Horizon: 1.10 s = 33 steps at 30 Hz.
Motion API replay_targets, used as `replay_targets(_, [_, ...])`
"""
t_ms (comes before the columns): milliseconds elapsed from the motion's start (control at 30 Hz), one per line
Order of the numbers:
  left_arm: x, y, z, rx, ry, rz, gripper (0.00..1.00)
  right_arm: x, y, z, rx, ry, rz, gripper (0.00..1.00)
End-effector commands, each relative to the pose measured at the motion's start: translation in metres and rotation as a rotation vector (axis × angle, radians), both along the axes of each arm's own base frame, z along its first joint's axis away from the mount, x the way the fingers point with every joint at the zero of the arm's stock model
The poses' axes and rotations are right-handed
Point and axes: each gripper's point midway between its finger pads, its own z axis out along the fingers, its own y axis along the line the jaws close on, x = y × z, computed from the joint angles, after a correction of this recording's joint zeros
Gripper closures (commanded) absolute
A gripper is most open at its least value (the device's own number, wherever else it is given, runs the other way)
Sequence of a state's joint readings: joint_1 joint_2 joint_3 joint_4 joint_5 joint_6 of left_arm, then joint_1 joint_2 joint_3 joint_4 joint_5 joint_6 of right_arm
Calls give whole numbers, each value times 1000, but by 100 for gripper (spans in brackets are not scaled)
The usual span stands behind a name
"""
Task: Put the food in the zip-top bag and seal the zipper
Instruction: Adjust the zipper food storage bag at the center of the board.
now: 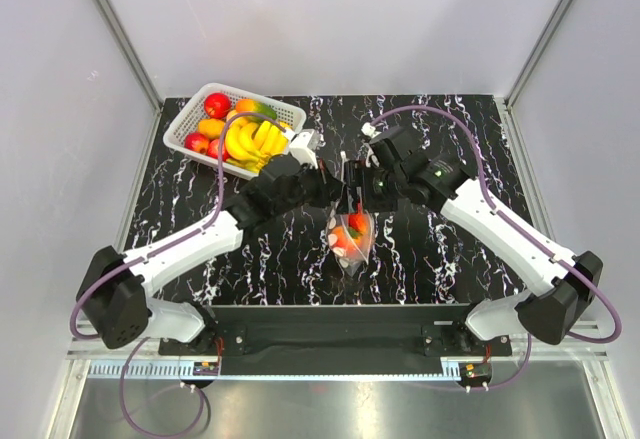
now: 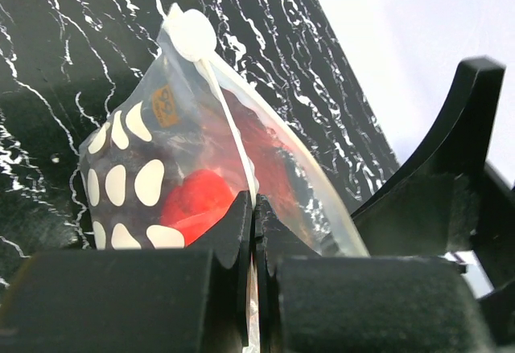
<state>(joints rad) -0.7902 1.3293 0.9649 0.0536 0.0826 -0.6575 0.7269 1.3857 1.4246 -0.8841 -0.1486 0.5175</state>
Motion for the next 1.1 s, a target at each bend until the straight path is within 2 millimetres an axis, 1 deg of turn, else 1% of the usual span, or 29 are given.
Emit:
replay_targets(0, [10, -11, 48, -125, -42, 27, 100, -5, -3, 13, -4, -44, -3, 26])
replay_targets(167, [18, -12, 49, -146, 8, 81, 100, -5, -12, 3, -76, -68, -33, 27])
replay_targets(200, [18, -13, 49, -147, 15, 83, 100, -5, -13, 1, -83, -70, -34, 27])
replay_targets(233, [19, -15, 53, -156, 15, 82, 100, -6, -14, -1, -88, -69, -36, 27])
replay_targets(300, [21, -18, 52, -164, 37, 85, 100, -4, -18, -5, -125, -81, -58, 27])
replay_targets(333, [21, -21, 56, -173, 38, 85, 100, -4, -19, -7, -136, -81, -65, 27])
replay_targets(400, [24, -21, 52, -181, 67, 114, 100, -2, -21, -9, -158, -92, -92, 27])
replay_targets(467, [22, -26, 53, -207, 87, 115, 100, 3, -24, -12, -185, -103, -116, 27])
replay_targets(500, [25, -26, 51, -210, 86, 142, 100, 3, -24, -14, -193, -104, -122, 27])
replay_targets(533, [24, -28, 54, -225, 83, 144, 100, 4, -24, -15, -203, -108, -129, 29])
replay_targets(567, [24, -29, 54, -235, 91, 155, 100, 6, -26, -18, -224, -108, -140, 37])
replay_targets(633, [24, -30, 53, -237, 90, 165, 98, 8, -25, -19, -228, -111, -147, 46])
replay_targets(667, [26, -29, 53, -241, 97, 181, 96, 9, -26, -20, -231, -119, -150, 58])
replay_targets(700, [26, -29, 51, -239, 100, 184, 94, 10, -26, -20, -231, -123, -156, 63])
replay_targets(800, [26, -26, 53, -257, 92, 195, 93, 12, -26, -20, -228, -134, -162, 76])
replay_targets(833, [25, -25, 57, -269, 84, 197, 92, 12, -26, -20, -228, -133, -161, 77])
replay_targets(867, [26, -24, 59, -273, 80, 203, 89, 11, -24, -21, -222, -128, -153, 79])
replay_targets(900, [26, -22, 61, -277, 76, 211, 87, 11, -23, -21, -221, -127, -150, 85])
replay_targets(933, [26, -22, 64, -283, 71, 210, 83, 11, -23, -22, -221, -125, -148, 88])
replay_targets(967, [26, -22, 67, -278, 58, 205, 67, 11, -22, -22, -217, -128, -141, 91])
replay_targets(1000, [25, -22, 69, -273, 51, 197, 55, 11, -22, -21, -221, -133, -130, 93])
replay_targets(1033, [24, -20, 73, -250, 49, 195, 44, 11, -23, -21, -224, -138, -125, 97])
replay_targets(1067, [23, -17, 76, -217, 20, 188, 36, 11, -25, -18, -224, -150, -126, 99])
